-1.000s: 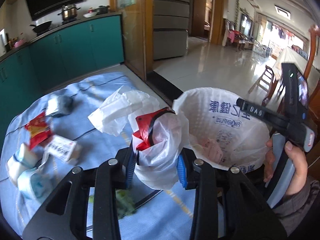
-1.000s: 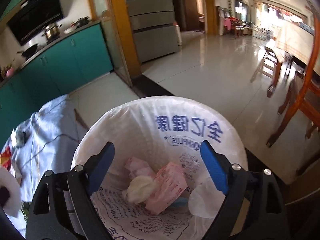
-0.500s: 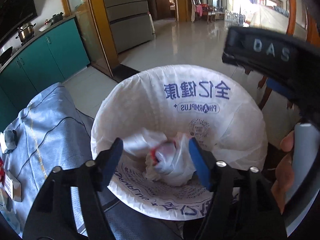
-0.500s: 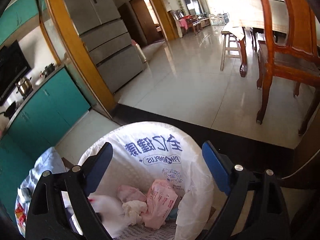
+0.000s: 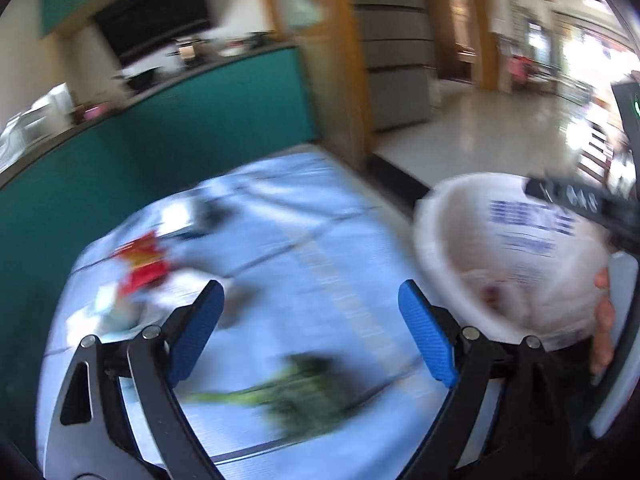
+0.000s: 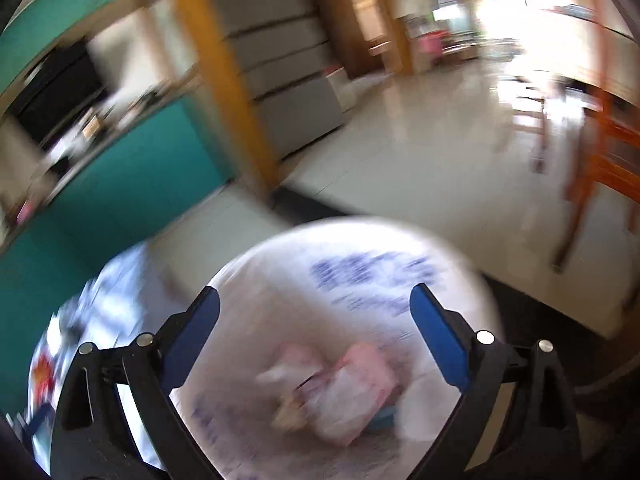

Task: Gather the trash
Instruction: 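Move both tools back over the table toward the green leaves, then grasp the green leaves with the right gripper while the left gripper grasps the blue mask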

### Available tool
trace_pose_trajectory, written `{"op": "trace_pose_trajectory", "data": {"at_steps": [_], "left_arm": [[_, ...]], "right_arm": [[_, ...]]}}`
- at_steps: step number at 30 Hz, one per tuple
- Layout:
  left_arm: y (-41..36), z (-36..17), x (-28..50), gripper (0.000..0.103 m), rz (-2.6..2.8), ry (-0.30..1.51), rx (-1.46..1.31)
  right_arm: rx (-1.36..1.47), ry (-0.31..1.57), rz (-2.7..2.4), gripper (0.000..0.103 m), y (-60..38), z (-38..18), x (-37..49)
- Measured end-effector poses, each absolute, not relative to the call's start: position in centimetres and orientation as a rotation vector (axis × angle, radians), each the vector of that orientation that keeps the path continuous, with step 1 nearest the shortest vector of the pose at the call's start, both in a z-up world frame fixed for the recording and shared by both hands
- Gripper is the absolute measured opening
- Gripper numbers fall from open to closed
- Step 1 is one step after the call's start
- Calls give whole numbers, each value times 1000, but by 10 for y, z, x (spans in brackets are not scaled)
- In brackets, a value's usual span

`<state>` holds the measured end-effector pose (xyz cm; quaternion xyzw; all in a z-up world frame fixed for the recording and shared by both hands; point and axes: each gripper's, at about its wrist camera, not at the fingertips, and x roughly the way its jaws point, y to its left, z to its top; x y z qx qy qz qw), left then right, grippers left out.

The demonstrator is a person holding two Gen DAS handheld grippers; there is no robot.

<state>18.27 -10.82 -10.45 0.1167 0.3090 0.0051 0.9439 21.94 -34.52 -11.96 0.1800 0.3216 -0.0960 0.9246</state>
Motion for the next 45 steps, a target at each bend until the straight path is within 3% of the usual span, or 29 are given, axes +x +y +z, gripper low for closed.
{"op": "trace_pose_trajectory", "data": {"at_steps": [13,20,27,31,33,38,45], "left_arm": [[81,-107,139,91,393,738,67],[92,-113,128,91,395,741,52],[79,-113,127,91,353,746,51],[77,-111,126,91,358,737,64],[77,-110,125,91,358,737,62],[83,-108,123,91,375,734,57],[96,-114,128,92,377,764,10]], "right_arm": [[-1,757,499,94,-173,-123,226],[-160,825,617,94,-106,-144,214],[-137,836,675,92,-102,-147,206],[-138,841,672,69,-102,-149,205],[-141,832,669,49,-103,-148,203],[-126,801,671,24,-106,-144,201],[-51,760,656,21,-130,-132,203]]}}
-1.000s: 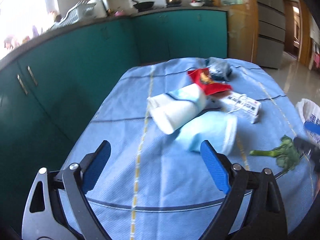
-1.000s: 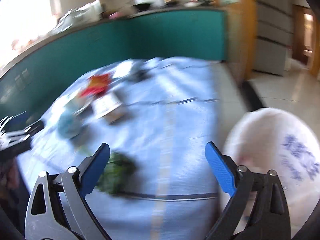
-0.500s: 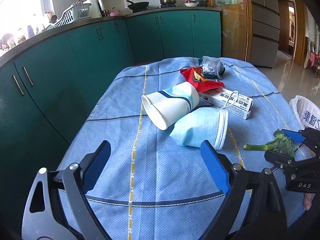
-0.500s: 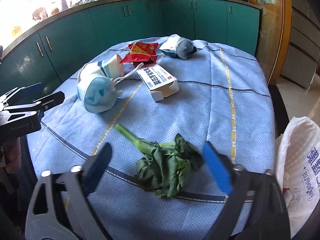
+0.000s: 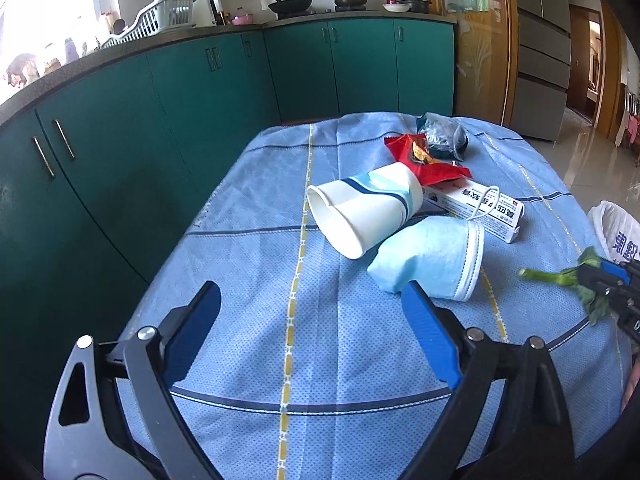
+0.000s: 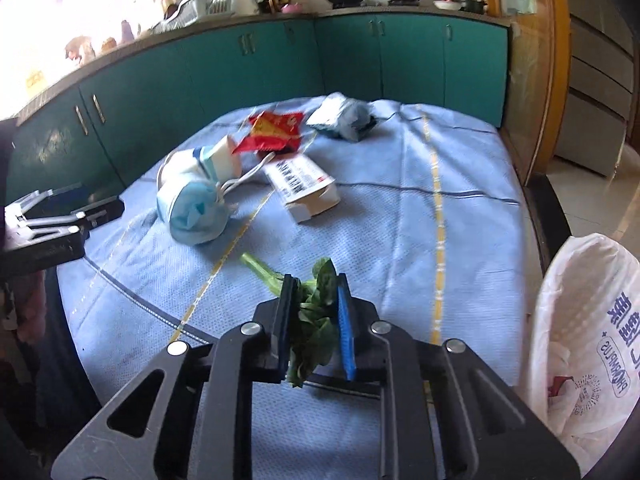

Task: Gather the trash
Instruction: 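Grasp the green leaves with the right gripper while the left gripper grasps the blue mask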

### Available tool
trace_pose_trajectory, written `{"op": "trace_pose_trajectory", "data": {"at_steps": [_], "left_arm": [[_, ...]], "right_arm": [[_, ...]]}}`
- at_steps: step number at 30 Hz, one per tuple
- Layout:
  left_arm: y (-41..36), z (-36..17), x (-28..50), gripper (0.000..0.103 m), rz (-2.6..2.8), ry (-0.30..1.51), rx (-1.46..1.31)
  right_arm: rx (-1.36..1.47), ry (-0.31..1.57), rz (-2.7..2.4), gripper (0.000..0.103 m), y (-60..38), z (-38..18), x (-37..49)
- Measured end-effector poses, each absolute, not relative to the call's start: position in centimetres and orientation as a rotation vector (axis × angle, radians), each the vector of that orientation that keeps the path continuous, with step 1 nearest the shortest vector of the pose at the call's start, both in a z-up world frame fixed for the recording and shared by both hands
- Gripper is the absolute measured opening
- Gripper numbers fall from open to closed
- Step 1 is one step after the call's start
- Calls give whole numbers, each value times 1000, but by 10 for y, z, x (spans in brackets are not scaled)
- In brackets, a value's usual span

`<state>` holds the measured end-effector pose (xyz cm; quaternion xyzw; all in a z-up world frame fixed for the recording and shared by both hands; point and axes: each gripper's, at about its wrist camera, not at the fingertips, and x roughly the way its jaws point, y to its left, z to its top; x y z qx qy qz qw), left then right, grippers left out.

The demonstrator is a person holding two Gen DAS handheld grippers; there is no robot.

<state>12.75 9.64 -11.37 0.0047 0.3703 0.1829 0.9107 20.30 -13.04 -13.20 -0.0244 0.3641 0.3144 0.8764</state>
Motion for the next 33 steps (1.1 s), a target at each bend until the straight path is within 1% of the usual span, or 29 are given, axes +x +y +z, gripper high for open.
{"op": "trace_pose_trajectory", "data": {"at_steps": [5,11,16,24,33], "left_arm": [[93,-122,133,92,352,787,-2],[87,-124,132,92,361,793,18],[94,-107,110,92,430,760,18],[101,-67,49,92,546,690,10],[88,-37,14,93,431,628,-45]], "right_arm": [[5,779,603,21,-148,-134,212],[-59,802,592,21,-136,-144,213],[10,837,617,21,-144,-148,221],[-80,828,548,21,-129,-147,217],[-66,833,512,22,-127,-149,218]]}}
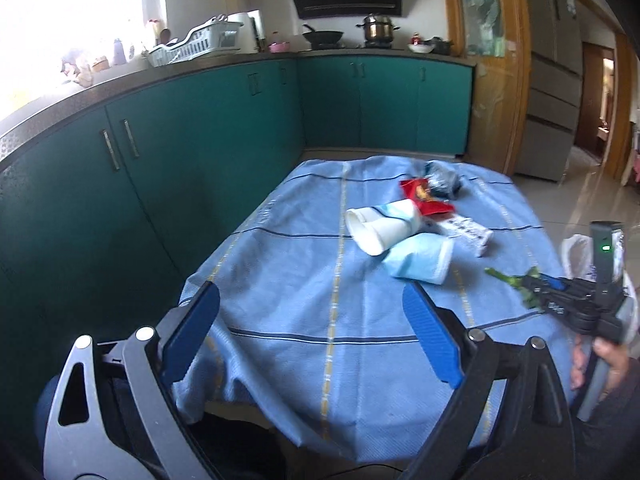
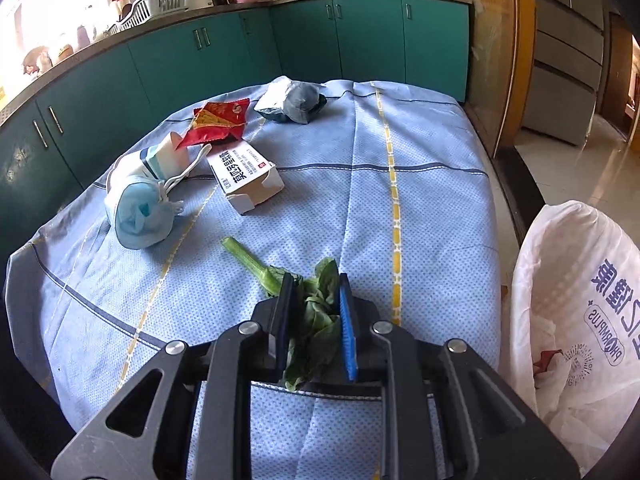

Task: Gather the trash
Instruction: 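Grasp the green leaves with the right gripper while the left gripper grasps the blue mask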

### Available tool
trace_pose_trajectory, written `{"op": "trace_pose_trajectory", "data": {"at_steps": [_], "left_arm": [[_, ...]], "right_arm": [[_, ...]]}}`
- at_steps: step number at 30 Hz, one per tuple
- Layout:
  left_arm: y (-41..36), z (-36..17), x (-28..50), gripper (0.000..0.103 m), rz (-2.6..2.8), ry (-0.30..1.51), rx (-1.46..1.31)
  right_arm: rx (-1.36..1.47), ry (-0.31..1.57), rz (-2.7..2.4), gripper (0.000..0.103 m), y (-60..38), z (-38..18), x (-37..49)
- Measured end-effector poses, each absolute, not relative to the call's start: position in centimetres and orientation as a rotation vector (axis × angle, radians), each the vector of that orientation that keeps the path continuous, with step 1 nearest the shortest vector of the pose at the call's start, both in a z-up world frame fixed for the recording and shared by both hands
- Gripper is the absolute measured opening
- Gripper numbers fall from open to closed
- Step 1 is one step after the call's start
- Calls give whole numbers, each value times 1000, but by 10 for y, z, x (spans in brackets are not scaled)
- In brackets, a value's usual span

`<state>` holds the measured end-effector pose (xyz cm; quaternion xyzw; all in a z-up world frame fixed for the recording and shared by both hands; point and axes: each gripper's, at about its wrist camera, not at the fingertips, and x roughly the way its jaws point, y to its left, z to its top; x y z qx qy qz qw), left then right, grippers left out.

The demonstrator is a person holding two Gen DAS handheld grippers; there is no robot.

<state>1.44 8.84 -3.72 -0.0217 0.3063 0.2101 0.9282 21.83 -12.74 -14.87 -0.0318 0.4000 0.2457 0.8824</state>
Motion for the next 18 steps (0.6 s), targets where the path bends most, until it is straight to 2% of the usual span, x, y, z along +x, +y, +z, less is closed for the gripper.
{"op": "trace_pose_trajectory", "data": {"at_steps": [8,13,18], "left_arm": [[69,-14,26,95,300,597,-71],[41,28,33,98,184,446,-20],[29,32,51,99,96,389,16]], "right_arm": [[-51,831,513,23,-130,-149,214],[-30,841,514,23,-130,-150,217],[-26,855,485,23,-128,-149,222]]}}
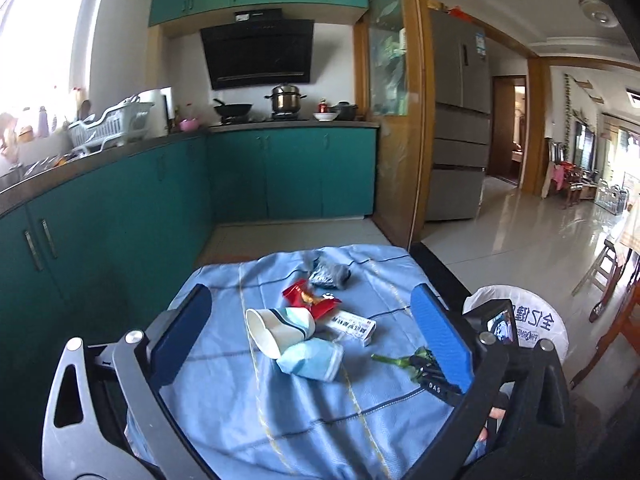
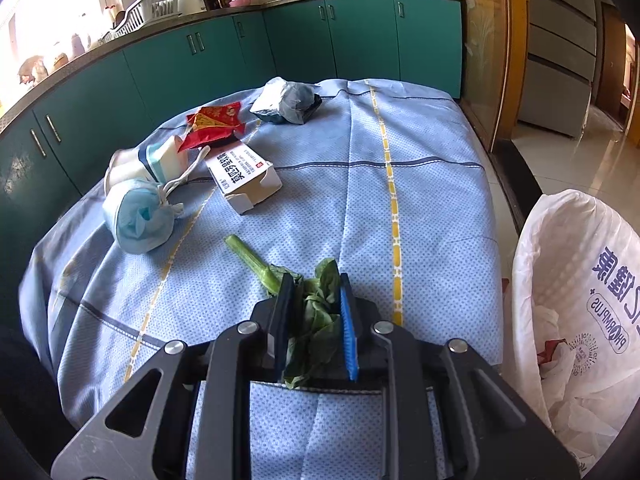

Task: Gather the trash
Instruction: 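Grasp the green leaves with the right gripper while the left gripper grasps the blue mask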

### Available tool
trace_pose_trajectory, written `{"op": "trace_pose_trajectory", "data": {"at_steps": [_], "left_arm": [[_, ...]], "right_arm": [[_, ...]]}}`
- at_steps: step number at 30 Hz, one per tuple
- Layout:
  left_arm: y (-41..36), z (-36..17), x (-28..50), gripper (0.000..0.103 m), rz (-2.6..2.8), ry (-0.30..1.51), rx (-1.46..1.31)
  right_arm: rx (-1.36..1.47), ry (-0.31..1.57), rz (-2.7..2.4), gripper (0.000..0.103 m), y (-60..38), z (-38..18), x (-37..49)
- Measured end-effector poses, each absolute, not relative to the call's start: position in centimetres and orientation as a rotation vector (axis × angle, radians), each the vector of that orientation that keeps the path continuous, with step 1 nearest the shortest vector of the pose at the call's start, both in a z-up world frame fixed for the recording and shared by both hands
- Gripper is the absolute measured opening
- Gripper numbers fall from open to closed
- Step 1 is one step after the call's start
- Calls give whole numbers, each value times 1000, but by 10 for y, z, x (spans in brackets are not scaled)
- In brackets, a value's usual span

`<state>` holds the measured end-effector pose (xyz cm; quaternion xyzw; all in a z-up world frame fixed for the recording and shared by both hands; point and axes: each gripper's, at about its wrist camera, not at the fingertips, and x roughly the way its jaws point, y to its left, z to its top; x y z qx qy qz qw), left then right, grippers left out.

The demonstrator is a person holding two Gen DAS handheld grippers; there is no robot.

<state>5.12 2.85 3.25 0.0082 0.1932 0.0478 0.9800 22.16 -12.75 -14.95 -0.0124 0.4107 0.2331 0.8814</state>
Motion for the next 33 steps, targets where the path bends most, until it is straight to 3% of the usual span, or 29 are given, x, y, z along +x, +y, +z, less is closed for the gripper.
{"op": "trace_pose_trajectory", "data": {"at_steps": [16,33], "left_arm": [[125,-112,157,99,-34,558,-78],[190,-149,195,99,-107,741,-311]], "right_arm": [[-67,963,397,24,-113,-141,239],[6,869,437,25,-123,-152,251]]}}
